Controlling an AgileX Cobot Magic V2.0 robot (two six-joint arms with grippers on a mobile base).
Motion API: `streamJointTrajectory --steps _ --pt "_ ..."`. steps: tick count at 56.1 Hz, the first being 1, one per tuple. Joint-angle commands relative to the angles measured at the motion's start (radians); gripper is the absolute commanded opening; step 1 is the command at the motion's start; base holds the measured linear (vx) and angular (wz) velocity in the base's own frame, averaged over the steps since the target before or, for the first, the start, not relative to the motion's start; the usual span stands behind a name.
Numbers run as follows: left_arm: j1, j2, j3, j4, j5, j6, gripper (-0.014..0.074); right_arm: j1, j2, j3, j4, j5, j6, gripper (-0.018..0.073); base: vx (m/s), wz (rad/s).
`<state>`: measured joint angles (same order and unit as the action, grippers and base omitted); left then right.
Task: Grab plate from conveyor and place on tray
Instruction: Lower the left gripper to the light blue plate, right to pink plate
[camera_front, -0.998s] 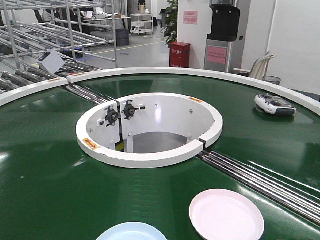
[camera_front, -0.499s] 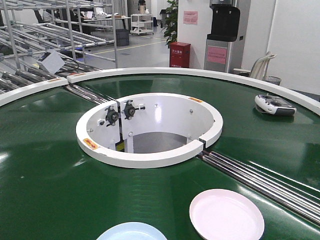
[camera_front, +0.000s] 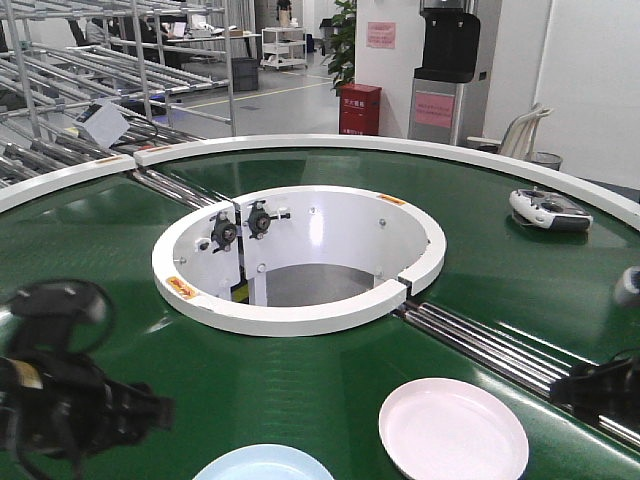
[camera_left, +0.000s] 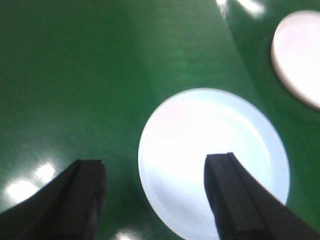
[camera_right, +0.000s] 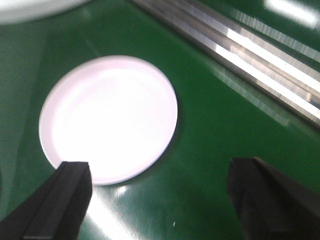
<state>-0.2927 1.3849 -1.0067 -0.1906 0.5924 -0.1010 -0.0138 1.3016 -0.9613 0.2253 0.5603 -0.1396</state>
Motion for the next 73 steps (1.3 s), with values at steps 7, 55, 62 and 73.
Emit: streamJointTrajectory --steps 7,55,62,73 --pt "-0.008 0.13 -0.035 -0.061 -0.064 -0.015 0.0538 -0.006 0.172 -0.203 -0.125 0.103 0.116 0.0593 0.0 0.0" --pt "-0.031 0.349 -0.036 -0.135 -0.142 0.048 0.0538 -0.006 0.561 -0.408 -0.199 0.116 0.202 0.0592 0.0 0.0" --pt "-0.031 0.349 -0.036 -0.135 -0.143 0.048 0.0538 -0.006 0.599 -0.408 -0.152 0.097 0.204 0.0592 0.0 0.0" --pt "-0.031 0.349 -0.036 -0.135 -0.145 0.047 0.0538 -0.005 0.647 -0.408 -0.086 0.068 0.204 0.0589 0.0 0.0"
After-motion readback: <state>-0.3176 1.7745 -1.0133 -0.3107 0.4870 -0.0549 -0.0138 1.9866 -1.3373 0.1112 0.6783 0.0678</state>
